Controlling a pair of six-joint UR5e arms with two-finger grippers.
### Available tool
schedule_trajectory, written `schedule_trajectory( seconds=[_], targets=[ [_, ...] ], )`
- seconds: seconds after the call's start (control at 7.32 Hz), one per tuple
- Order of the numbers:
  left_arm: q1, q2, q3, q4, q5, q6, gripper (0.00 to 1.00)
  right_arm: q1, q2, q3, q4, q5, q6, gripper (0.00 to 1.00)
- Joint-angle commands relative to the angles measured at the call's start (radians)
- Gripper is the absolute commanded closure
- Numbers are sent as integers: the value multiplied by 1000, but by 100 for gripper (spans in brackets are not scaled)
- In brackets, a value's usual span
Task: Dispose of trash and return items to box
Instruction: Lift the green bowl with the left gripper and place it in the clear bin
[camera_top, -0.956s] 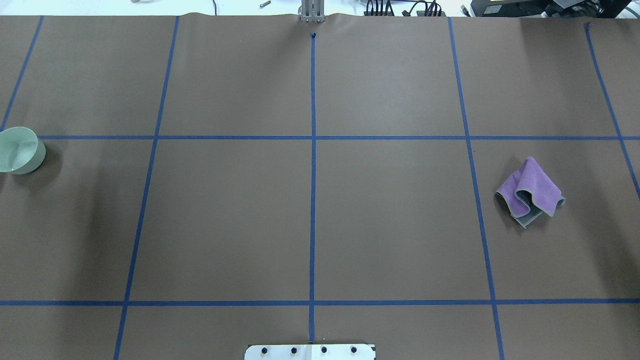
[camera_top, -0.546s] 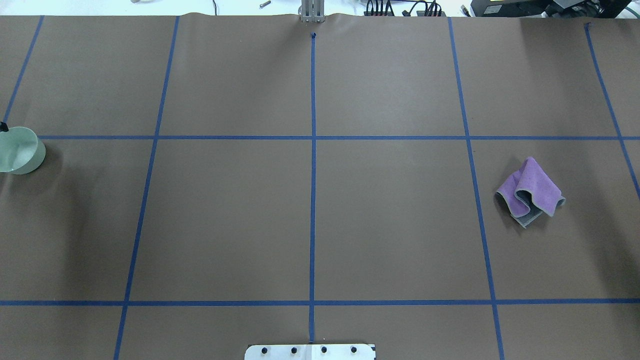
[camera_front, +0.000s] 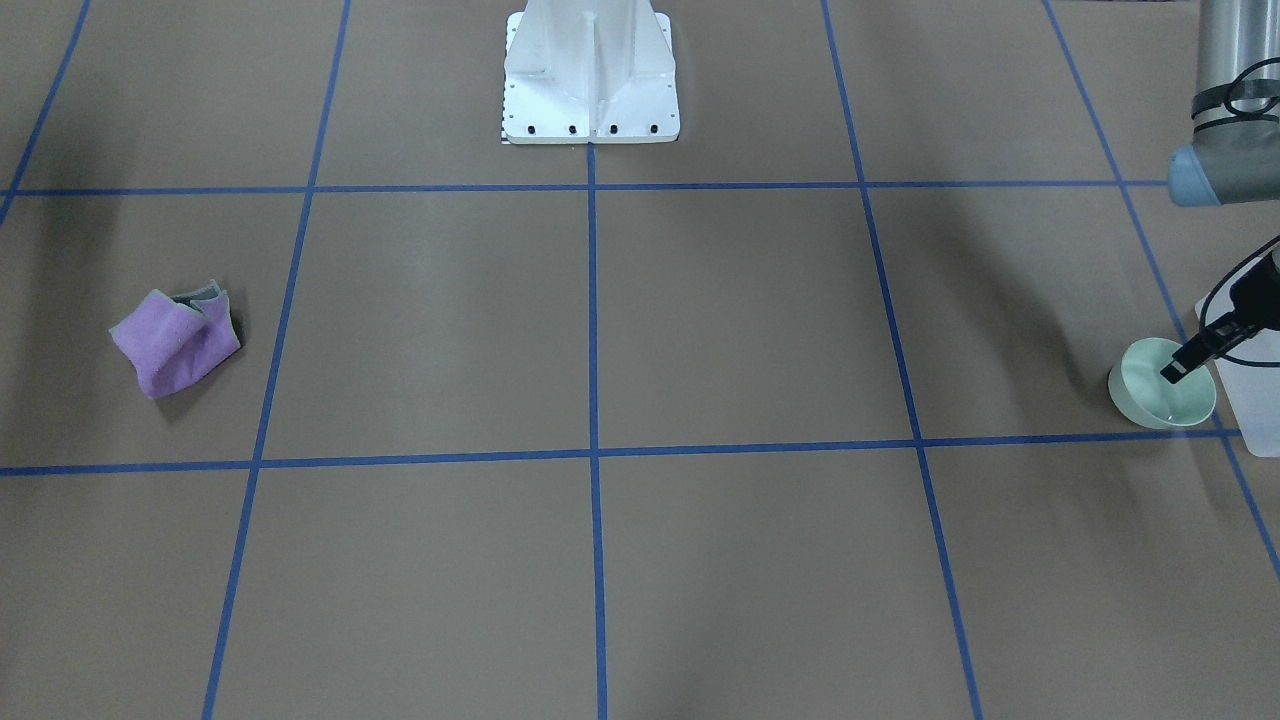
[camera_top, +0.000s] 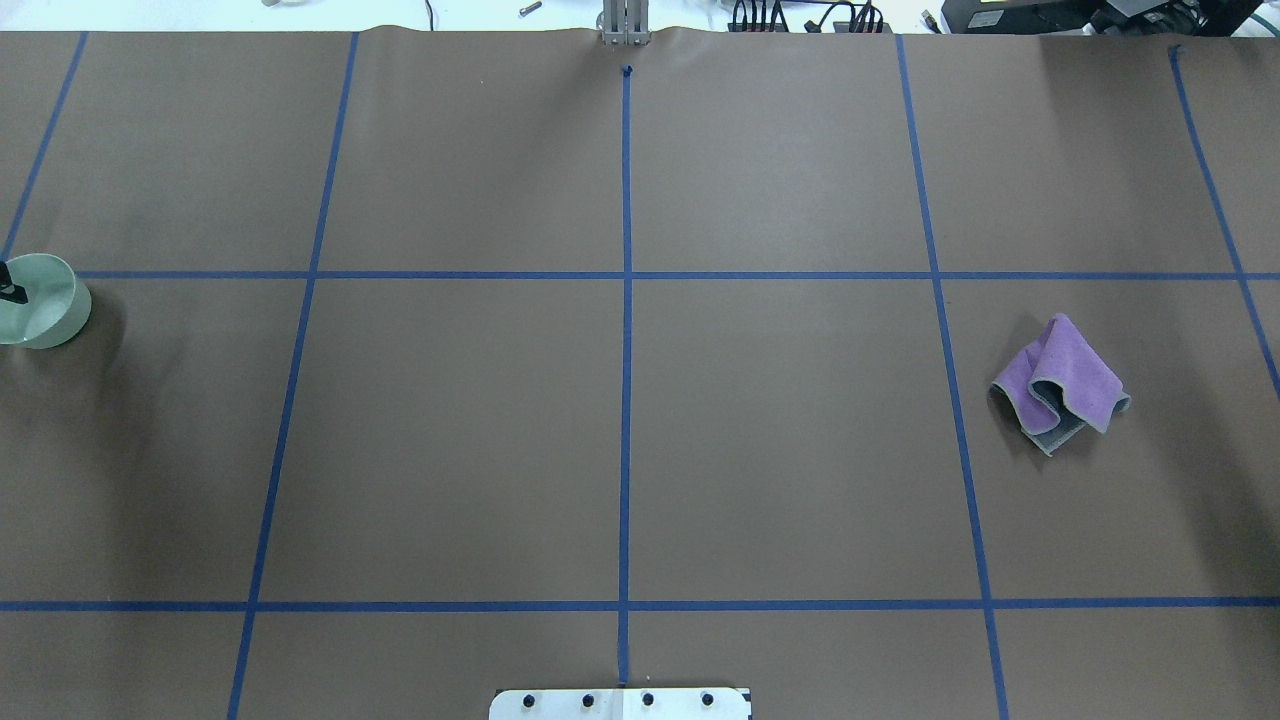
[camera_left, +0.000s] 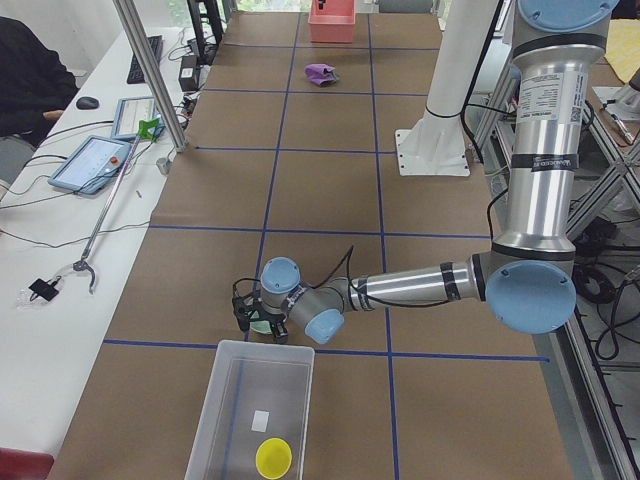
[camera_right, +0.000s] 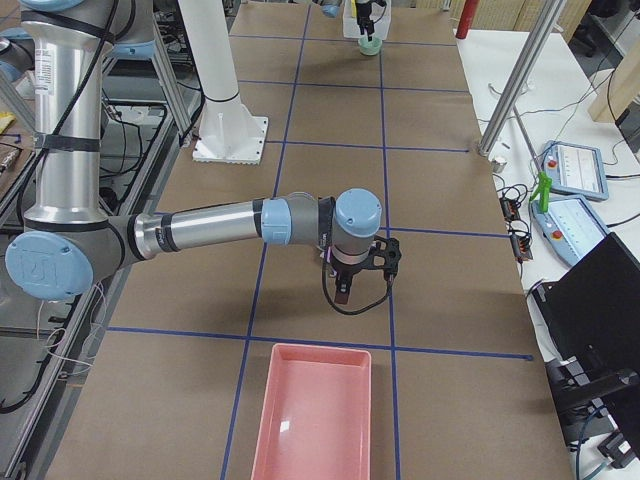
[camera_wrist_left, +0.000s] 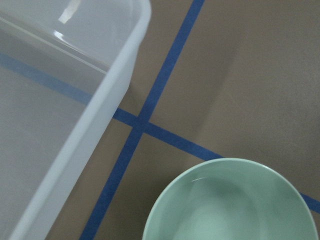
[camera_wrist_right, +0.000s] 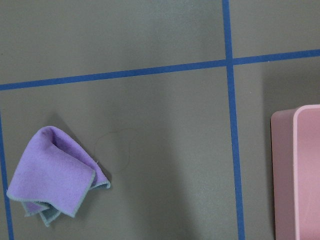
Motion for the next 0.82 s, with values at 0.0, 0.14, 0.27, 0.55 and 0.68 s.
schedule_trajectory(
  seconds=[0.0,0.14,0.27,0.55,0.68],
  targets=[
    [12,-1,0,-2,1,-3,29,0,0,0,0,-1,-2,0],
    [12,-2,-2,-2,3,-3,55,0,0,0,0,-1,-2,0],
    [14,-4,-3,-2,4,-4,80,0,-2,0,0,-1,-2,0],
    [14,-4,-60,2,0,-74,100,0,-3,0,0,-2,-2,0],
    [12,2,-98,12,-11,-82,100,-2,-3,0,0,-1,-2,0]
  ],
)
